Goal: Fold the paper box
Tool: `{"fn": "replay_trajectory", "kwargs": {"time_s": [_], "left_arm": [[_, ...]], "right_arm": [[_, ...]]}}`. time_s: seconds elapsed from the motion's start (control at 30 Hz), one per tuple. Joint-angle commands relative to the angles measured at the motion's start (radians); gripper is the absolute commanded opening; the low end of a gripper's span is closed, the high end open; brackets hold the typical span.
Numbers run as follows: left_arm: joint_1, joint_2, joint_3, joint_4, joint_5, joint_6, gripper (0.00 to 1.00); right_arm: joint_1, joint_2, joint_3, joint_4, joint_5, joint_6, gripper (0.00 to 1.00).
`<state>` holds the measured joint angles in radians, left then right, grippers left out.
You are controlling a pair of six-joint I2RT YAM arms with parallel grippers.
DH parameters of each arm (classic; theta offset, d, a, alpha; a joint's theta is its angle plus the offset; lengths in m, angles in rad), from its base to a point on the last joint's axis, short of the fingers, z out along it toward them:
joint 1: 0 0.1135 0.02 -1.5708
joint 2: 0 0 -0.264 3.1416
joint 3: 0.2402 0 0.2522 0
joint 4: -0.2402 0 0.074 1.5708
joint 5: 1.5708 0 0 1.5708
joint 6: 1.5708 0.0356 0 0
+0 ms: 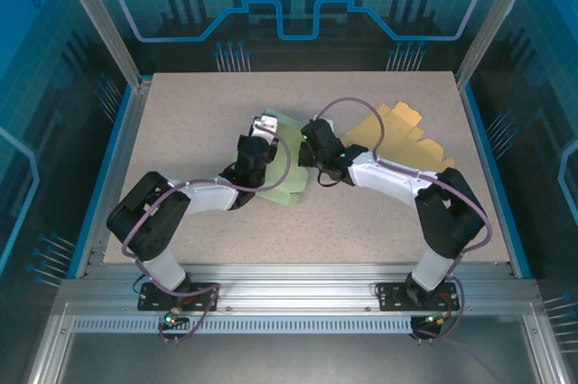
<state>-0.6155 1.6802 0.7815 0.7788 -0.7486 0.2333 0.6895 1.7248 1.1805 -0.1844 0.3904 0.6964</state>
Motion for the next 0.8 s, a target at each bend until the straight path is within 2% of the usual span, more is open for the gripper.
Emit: {"fn": "replay_trajectory", "kwargs": {"time_s": [0.0,0.13,0.27,0.37,0.47,0.53,0.67,0.77], "left_arm": [[-0.059,-0.082,-0.013,0.105,-0.092,-0.086,0.02],[-0.100,-0.130,-0.074,0.191,-0.140,-0.160,0.00],[-0.122,-0.133,-0.096,0.267,-0.175,-0.171,0.00],[-0.129,-0.068,-0.089,0.391,-0.228,-0.110,0.00],[-0.131,0.036,-0.054,0.617,-0.311,0.057,0.00],[-0.120,0.078,0.005,0.621,-0.357,0.117,0.00],[-0.092,0.111,0.058,0.621,-0.359,0.104,0.00],[-0.078,0.142,0.122,0.620,-0.386,0.203,0.00]], "right_arm": [[0.031,0.068,0.082,-0.143,0.188,0.006,0.00],[0.021,0.128,0.157,-0.207,0.327,0.043,0.00],[0.020,0.141,0.185,-0.197,0.369,0.075,0.00],[0.023,0.144,0.206,-0.180,0.329,0.102,0.00],[0.039,0.148,0.229,-0.172,0.239,0.108,0.00],[0.056,0.143,0.232,-0.165,0.180,0.106,0.00],[0.086,0.122,0.216,-0.166,0.124,0.110,0.00],[0.090,0.107,0.199,-0.156,0.109,0.115,0.00]]}}
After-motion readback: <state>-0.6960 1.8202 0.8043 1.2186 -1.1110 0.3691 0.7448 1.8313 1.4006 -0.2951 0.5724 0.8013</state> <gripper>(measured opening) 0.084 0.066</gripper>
